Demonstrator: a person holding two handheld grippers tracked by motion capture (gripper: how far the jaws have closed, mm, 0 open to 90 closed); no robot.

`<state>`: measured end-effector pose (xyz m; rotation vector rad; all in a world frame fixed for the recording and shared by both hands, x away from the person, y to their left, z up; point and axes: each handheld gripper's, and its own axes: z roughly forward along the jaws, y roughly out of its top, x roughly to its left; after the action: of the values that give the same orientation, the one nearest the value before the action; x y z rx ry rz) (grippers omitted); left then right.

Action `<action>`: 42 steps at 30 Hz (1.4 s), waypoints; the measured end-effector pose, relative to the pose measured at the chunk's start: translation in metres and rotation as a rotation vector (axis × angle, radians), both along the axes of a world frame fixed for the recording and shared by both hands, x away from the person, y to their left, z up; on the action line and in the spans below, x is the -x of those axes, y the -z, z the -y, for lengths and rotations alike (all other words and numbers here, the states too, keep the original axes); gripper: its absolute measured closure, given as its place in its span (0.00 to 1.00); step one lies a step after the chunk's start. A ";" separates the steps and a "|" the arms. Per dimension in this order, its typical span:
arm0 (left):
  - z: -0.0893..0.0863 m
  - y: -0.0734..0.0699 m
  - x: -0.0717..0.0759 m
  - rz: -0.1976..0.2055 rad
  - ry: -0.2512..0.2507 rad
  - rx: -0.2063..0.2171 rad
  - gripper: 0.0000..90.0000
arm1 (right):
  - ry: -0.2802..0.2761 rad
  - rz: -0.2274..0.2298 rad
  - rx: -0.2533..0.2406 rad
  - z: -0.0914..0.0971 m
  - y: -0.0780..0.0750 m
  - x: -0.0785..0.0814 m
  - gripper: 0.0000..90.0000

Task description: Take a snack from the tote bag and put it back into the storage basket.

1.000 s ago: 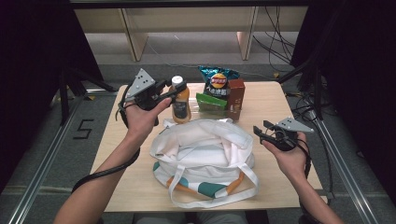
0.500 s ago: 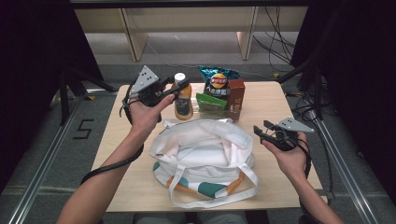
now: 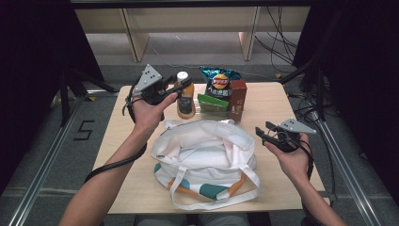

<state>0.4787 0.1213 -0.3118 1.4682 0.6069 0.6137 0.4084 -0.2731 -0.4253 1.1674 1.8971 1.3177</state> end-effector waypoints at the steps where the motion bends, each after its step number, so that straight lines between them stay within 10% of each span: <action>1: 0.000 0.000 -0.001 0.000 -0.003 -0.001 0.65 | -0.011 -0.004 0.002 0.000 0.000 0.000 0.55; 42: 0.004 0.008 -0.030 -0.008 -0.036 -0.022 0.65 | -0.016 -0.010 -0.008 0.000 0.000 0.000 0.55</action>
<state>0.5091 0.1176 -0.3198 1.4834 0.6358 0.6452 0.4085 -0.2727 -0.4257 1.1679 1.9135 1.3316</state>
